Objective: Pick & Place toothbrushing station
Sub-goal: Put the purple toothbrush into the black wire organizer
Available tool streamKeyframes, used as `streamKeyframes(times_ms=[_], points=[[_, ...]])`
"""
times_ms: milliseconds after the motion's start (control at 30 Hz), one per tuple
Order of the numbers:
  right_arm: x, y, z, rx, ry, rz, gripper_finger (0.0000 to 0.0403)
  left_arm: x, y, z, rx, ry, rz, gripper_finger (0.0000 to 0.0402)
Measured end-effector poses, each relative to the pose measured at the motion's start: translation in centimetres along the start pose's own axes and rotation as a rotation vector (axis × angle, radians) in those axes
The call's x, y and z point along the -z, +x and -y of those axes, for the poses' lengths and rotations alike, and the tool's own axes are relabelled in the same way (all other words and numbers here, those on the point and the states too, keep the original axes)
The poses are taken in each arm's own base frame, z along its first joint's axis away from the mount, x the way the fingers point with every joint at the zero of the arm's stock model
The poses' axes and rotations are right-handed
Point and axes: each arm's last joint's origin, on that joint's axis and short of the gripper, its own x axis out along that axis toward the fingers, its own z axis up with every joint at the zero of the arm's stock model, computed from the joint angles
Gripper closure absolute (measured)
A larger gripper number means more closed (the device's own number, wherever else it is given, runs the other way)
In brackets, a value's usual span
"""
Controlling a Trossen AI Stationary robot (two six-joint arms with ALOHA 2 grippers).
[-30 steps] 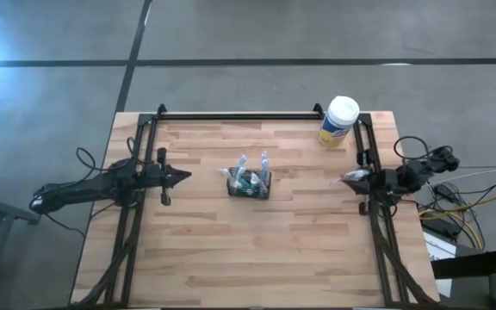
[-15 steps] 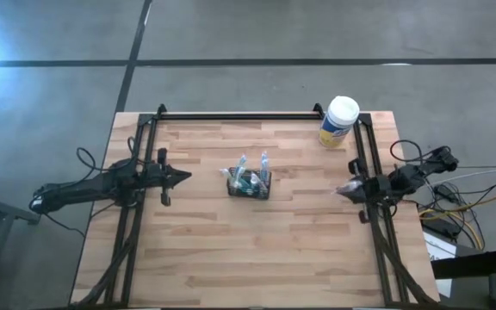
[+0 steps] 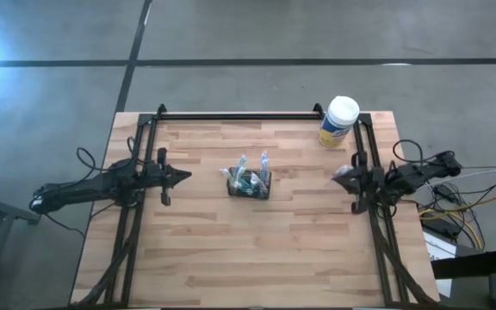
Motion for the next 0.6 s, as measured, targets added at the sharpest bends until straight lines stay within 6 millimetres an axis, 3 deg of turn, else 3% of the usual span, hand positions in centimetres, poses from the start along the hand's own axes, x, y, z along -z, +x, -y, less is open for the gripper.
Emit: streamKeyframes(times_ms=[167, 600], points=[[0.1, 0.1, 0.2, -0.015, 0.000, -0.031, 0.0385, 0.0, 0.0, 0.0, 0.000, 0.003, 0.000, 0.0388], [2.8, 0.2, -0.1, -0.063, 0.027, -0.102, 0.0385, 0.0, 0.0, 0.0, 0.000, 0.011, 0.003, 0.0388]])
